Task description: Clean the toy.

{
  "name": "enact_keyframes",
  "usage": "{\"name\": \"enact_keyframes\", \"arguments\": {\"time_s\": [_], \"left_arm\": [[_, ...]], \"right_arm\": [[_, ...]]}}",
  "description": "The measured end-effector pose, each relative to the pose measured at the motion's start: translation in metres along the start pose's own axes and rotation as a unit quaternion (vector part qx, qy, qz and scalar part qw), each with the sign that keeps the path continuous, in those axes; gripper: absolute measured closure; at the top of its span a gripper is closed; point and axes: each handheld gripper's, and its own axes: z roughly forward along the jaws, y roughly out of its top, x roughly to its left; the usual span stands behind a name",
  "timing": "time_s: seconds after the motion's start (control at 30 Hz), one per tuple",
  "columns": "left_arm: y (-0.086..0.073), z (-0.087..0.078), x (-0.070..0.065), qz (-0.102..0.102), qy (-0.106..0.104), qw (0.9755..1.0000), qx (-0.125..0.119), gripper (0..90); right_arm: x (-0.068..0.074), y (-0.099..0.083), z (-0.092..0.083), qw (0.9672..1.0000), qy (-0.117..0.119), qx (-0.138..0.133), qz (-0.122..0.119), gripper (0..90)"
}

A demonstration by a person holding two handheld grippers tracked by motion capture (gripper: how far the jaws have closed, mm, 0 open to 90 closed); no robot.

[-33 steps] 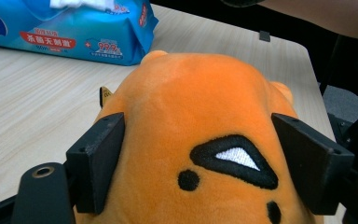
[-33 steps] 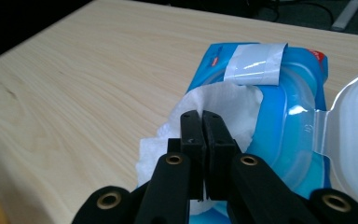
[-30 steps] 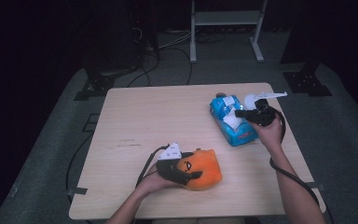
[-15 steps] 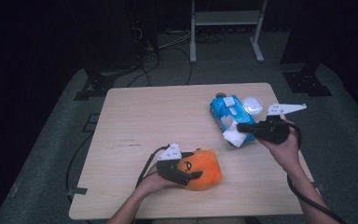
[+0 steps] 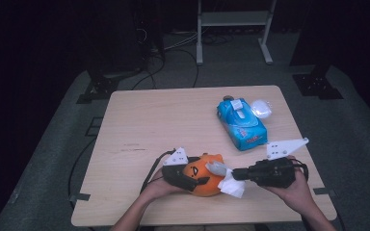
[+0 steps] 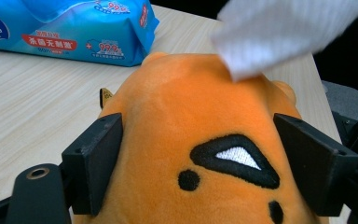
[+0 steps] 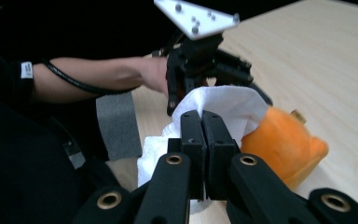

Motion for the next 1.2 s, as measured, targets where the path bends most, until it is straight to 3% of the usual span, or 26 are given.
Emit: {"name": "enact_keyframes", "arguments": {"time_s": [0.1, 0.23, 0.3, 0.37, 0.47, 0.57, 0.7, 0.83, 1.0, 1.2], "left_arm": [[0.0, 0.0, -0.001, 0.002, 0.001, 1.0, 0.0, 18.5], [0.002, 0.001, -0.002, 0.006, 0.004, 0.9999, 0.006, 18.0], [0.003, 0.001, -0.003, 0.009, 0.006, 0.9999, 0.01, 17.8], [0.004, 0.001, -0.003, 0.005, 0.005, 0.9999, 0.011, 17.8], [0.005, 0.001, -0.003, 0.005, 0.006, 0.9998, 0.016, 17.8], [0.006, 0.001, -0.004, 0.004, 0.009, 0.9998, 0.018, 17.8], [0.007, 0.002, -0.005, 0.004, 0.01, 0.9997, 0.022, 17.8], [0.01, 0.003, -0.008, 0.023, 0.01, 0.9992, 0.032, 17.8], [0.011, 0.003, -0.009, 0.044, 0.003, 0.9982, 0.042, 17.8], [0.02, -0.006, -0.009, 0.063, -0.009, 0.9957, 0.068, 15.0]], "right_arm": [[-0.012, -0.005, 0.01, 0.9996, -0.02, 0.017, 0.01, 87.6], [-0.024, -0.008, 0.03, 0.9978, -0.052, 0.041, 0.005, 87.3], [-0.021, -0.007, 0.04, 0.996, -0.071, 0.053, -0.017, 86.7], [-0.018, -0.006, 0.048, 0.9962, -0.06, 0.054, -0.034, 86.3], [-0.011, -0.007, 0.057, 0.9944, -0.065, 0.056, -0.061, 82.4], [-0.005, -0.008, 0.064, 0.9915, -0.073, 0.058, -0.091, 75.9], [-0.003, -0.011, 0.072, 0.9887, -0.079, 0.06, -0.113, 65.8], [-0.007, -0.011, 0.079, 0.9884, -0.076, 0.062, -0.116, 64.0], [-0.017, -0.011, 0.085, 0.9919, -0.059, 0.07, -0.089, 79.3], [-0.019, -0.015, 0.086, 0.9922, -0.062, 0.071, -0.082, 84.3]]}}
